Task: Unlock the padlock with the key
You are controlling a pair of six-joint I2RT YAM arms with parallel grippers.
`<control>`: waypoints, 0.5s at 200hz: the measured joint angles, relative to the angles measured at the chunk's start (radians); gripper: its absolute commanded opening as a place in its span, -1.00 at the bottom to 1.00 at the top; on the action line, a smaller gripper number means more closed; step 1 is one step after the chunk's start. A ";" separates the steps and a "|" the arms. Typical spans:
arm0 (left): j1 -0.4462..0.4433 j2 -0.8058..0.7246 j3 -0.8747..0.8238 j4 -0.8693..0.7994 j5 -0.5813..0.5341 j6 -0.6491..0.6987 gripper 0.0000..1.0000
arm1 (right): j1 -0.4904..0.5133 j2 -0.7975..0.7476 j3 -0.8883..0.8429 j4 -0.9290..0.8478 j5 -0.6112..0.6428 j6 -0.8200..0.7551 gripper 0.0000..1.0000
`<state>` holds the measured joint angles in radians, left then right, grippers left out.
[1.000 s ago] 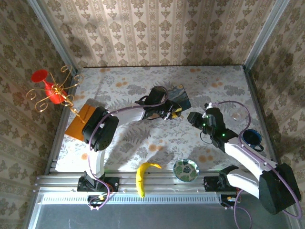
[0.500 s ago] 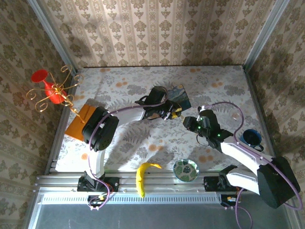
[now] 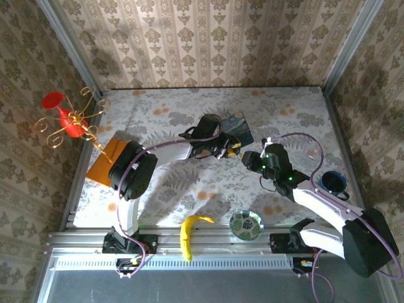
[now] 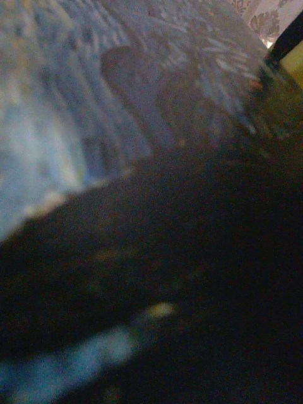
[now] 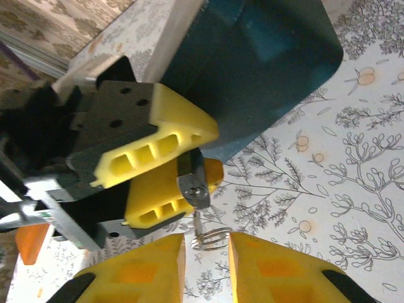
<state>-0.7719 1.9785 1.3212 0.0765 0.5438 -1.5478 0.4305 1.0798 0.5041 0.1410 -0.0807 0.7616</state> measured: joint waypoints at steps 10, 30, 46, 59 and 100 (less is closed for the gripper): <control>0.000 0.000 0.000 0.000 0.000 0.000 -1.00 | 0.000 -0.012 0.000 0.000 0.000 0.000 -0.51; 0.000 0.000 0.000 0.000 0.001 0.000 -1.00 | 0.000 -0.020 0.000 0.000 0.003 0.000 -0.51; 0.000 0.000 0.000 0.000 0.003 0.000 -1.00 | 0.000 -0.018 0.000 0.000 0.003 0.000 -0.51; 0.000 0.000 0.000 0.001 0.003 0.000 -1.00 | 0.002 -0.011 0.000 0.004 0.003 0.000 -0.51; 0.000 0.000 0.000 0.002 0.003 0.000 -1.00 | 0.009 0.038 0.000 0.013 -0.001 0.000 -0.53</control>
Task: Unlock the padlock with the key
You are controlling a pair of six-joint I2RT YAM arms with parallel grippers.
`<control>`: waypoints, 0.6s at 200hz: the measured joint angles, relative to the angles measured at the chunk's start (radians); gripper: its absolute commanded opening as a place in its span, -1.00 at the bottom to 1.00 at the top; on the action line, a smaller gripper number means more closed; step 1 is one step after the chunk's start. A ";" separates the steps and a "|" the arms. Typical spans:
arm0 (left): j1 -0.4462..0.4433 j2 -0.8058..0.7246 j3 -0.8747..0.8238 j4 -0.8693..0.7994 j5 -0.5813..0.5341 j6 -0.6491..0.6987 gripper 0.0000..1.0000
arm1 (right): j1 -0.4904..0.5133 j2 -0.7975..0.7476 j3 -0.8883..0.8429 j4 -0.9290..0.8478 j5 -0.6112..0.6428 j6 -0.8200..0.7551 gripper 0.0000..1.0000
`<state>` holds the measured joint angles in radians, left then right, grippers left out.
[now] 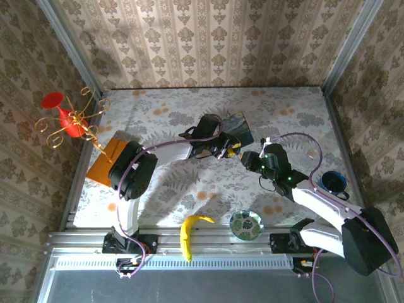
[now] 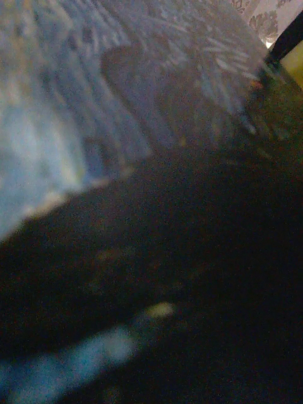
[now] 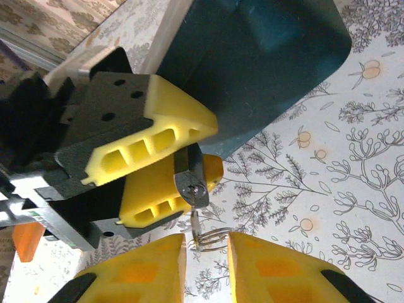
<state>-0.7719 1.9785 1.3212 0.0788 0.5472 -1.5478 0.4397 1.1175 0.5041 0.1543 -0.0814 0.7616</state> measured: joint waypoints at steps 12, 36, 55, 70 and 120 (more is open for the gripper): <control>0.000 0.000 0.000 0.001 0.000 0.000 -1.00 | 0.001 0.008 0.000 0.000 0.000 0.000 -0.55; -0.001 0.001 0.000 0.002 0.000 0.000 -1.00 | 0.004 0.017 0.003 0.001 -0.001 -0.001 -0.68; -0.001 0.001 0.000 0.003 0.001 0.000 -1.00 | 0.004 0.027 0.012 0.007 -0.002 -0.001 -0.71; -0.001 0.001 0.000 0.004 0.003 0.000 -1.00 | 0.004 0.039 0.021 0.016 -0.002 0.000 -0.77; -0.001 0.001 0.000 0.005 0.003 0.000 -1.00 | 0.004 0.073 0.043 0.021 -0.008 -0.002 -1.00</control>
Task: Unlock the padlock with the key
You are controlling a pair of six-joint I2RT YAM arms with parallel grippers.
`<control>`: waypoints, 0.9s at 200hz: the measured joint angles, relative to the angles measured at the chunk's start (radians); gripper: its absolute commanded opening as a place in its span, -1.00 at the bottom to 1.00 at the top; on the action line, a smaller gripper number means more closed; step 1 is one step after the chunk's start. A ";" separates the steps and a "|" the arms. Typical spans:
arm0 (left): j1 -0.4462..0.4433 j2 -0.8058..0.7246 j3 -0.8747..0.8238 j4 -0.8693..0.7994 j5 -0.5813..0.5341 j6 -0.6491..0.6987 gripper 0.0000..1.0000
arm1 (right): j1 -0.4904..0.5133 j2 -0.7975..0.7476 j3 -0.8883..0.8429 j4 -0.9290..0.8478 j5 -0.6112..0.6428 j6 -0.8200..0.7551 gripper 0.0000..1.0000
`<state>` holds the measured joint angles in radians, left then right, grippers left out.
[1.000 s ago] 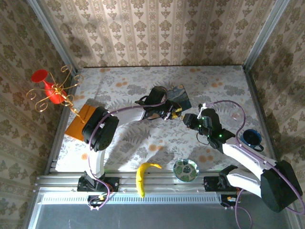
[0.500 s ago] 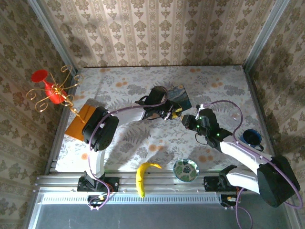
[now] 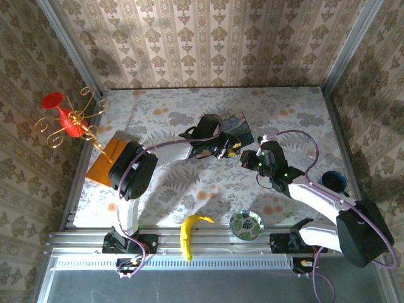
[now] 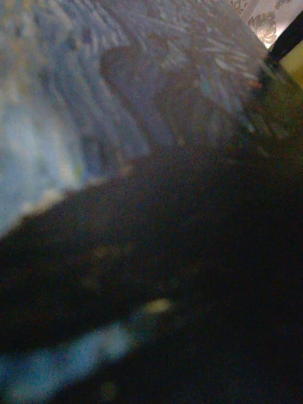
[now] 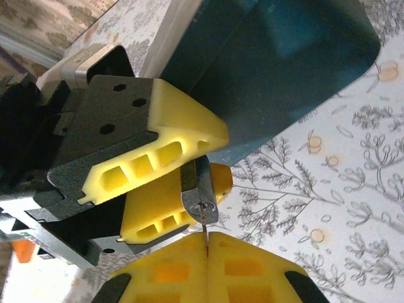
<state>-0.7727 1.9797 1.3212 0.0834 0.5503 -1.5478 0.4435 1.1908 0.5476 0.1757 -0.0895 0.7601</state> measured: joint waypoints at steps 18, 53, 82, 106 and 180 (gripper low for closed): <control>0.001 0.001 0.000 0.000 -0.001 0.000 -1.00 | 0.000 0.016 0.015 -0.004 0.000 0.002 -1.00; 0.001 0.002 0.001 -0.001 -0.007 0.001 -1.00 | 0.000 0.035 0.045 -0.043 0.002 0.002 -1.00; 0.000 0.002 0.001 -0.002 -0.012 0.004 -1.00 | 0.000 0.047 0.064 -0.067 0.008 0.002 -1.00; 0.000 0.002 0.001 -0.008 -0.024 0.009 -1.00 | 0.002 0.067 0.081 -0.079 0.012 -0.003 -1.00; 0.000 0.003 0.002 -0.013 -0.031 0.015 -1.00 | 0.016 0.086 0.097 -0.069 0.008 -0.228 -1.00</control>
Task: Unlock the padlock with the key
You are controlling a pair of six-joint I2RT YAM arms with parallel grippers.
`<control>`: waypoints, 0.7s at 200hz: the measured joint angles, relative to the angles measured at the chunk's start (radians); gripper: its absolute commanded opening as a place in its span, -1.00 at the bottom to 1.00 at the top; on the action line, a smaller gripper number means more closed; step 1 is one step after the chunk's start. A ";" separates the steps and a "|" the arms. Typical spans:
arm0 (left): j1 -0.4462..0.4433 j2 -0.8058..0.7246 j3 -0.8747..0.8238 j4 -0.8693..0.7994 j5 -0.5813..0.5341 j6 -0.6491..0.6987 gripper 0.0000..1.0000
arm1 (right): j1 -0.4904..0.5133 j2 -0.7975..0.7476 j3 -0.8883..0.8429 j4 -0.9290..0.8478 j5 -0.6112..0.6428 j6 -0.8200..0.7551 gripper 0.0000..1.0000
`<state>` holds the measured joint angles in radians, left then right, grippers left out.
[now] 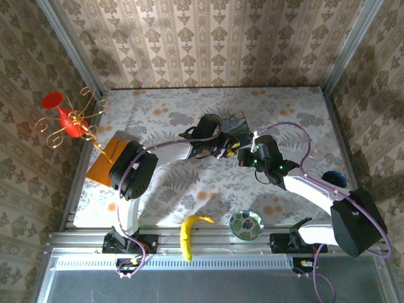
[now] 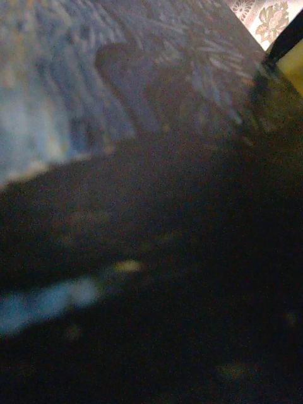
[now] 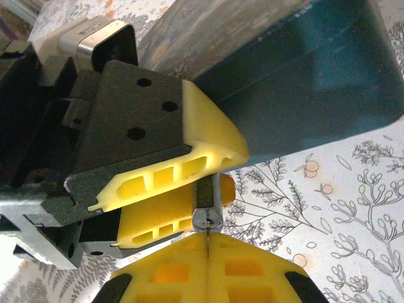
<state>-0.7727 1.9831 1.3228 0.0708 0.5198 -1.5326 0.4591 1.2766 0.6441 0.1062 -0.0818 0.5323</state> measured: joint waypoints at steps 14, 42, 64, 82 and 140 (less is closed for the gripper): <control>0.000 0.000 0.000 0.000 0.000 0.000 -1.00 | 0.000 0.002 0.002 -0.006 0.003 -0.042 -1.00; 0.000 0.000 0.000 0.000 -0.021 0.000 -1.00 | 0.000 0.031 0.029 -0.024 0.016 -0.091 -1.00; 0.001 0.000 0.000 -0.004 -0.052 0.000 -1.00 | 0.002 0.071 0.051 -0.021 0.027 -0.084 -1.00; 0.002 0.002 0.000 -0.006 -0.067 0.003 -1.00 | 0.004 0.092 0.051 0.001 0.042 -0.064 -1.00; 0.015 0.008 0.000 0.005 -0.096 0.006 -1.00 | -0.042 0.148 0.033 0.135 -0.043 0.018 -1.00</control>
<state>-0.7578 1.9911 1.3224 0.0761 0.4240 -1.5265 0.4168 1.4242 0.6769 0.2409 -0.1246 0.5499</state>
